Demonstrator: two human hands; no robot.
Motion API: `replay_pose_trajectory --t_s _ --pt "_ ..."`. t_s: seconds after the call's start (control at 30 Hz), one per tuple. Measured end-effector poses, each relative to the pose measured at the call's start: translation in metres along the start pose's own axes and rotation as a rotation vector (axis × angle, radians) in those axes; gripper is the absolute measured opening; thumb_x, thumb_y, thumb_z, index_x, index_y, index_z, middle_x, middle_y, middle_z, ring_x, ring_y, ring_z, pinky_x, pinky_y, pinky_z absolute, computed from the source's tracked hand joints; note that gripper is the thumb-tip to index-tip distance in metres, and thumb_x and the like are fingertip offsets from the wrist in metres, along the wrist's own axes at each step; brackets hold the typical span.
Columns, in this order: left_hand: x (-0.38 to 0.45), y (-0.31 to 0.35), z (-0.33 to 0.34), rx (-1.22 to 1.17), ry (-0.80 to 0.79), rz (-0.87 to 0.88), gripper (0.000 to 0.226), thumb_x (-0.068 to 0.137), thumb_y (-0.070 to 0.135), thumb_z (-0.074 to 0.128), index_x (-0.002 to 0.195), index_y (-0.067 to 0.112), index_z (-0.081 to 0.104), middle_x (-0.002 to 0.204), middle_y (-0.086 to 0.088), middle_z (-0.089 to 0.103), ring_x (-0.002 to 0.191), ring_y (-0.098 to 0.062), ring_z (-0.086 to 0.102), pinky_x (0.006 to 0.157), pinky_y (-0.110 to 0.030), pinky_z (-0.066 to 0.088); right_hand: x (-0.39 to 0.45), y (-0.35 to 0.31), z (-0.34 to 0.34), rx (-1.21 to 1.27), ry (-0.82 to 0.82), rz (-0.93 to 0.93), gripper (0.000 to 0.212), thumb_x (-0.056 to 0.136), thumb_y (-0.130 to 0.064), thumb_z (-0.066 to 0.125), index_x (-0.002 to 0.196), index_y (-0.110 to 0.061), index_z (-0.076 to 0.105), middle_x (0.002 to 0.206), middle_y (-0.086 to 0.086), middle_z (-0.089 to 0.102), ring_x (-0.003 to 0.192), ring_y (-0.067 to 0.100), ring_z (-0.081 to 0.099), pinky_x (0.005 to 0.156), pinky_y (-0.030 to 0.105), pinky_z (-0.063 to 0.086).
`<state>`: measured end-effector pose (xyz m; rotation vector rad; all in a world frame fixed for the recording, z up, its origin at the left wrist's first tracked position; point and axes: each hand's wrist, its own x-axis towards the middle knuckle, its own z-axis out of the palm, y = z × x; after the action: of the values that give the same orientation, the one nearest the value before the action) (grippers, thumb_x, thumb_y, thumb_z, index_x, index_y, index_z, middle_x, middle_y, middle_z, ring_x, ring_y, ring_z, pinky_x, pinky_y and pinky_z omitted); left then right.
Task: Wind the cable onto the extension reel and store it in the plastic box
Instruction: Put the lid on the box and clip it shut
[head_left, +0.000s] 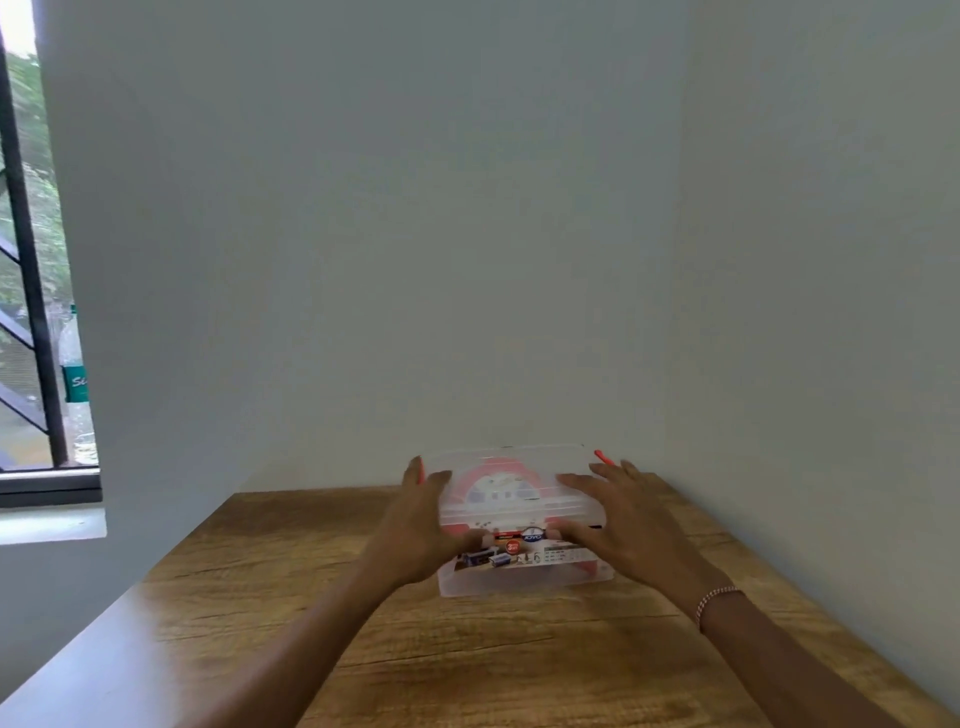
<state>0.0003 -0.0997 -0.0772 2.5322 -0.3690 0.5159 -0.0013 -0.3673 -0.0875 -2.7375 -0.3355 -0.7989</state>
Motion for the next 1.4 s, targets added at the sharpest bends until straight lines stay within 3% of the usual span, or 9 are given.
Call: replay_pose_trajectory --t_s 0.2,0.33,0.47,0.67,1.4 --pt "0.047 0.026 0.038 -0.041 -0.013 0.097 0.099 0.070 0.061 0.075 0.147 0.012 0.035 0.162 -0.007 0.014 0.146 -0.026 0.021 0.115 -0.041 0.026 0.024 0.053 -0.007 -0.057 -0.004 0.033 0.085 0.066 -0.087 0.033 0.138 -0.041 0.042 0.151 0.003 0.035 0.143 0.022 0.015 0.115 0.044 0.007" --pt "0.076 0.046 0.060 -0.065 -0.008 0.112 0.091 0.074 0.053 0.076 0.144 0.008 0.039 0.157 -0.012 0.027 0.142 -0.028 0.028 0.113 -0.039 0.028 0.042 0.083 -0.006 -0.235 -0.031 0.018 0.077 0.077 -0.079 0.033 0.141 -0.036 0.039 0.150 0.003 0.037 0.144 0.019 0.015 0.115 0.047 -0.004" --pt "0.098 0.063 0.078 -0.070 -0.012 0.119 0.085 0.075 0.048 0.077 0.141 0.006 0.043 0.152 -0.015 0.034 0.137 -0.031 0.036 0.110 -0.039 0.032 0.057 0.109 -0.006 -0.178 -0.055 0.031 0.072 0.082 -0.070 0.044 0.142 -0.030 0.039 0.151 0.005 0.037 0.144 0.017 0.015 0.117 0.043 0.000" --pt "0.121 0.081 0.096 -0.066 -0.020 0.127 0.082 0.075 0.049 0.077 0.138 0.006 0.045 0.145 -0.013 0.039 0.127 -0.029 0.045 0.104 -0.038 0.039 0.074 0.137 -0.009 -0.303 -0.079 0.023 0.071 0.084 -0.070 0.040 0.142 -0.030 0.037 0.151 0.002 0.037 0.144 0.015 0.016 0.116 0.045 -0.007" --pt "0.165 0.104 0.141 -0.086 0.017 0.182 0.073 0.073 0.054 0.076 0.126 0.010 0.051 0.130 -0.009 0.046 0.110 -0.024 0.052 0.090 -0.033 0.049 0.096 0.179 -0.014 -0.354 -0.239 0.133 0.073 0.089 -0.063 0.040 0.147 -0.023 0.022 0.154 0.006 0.026 0.143 0.022 0.016 0.117 0.046 0.004"
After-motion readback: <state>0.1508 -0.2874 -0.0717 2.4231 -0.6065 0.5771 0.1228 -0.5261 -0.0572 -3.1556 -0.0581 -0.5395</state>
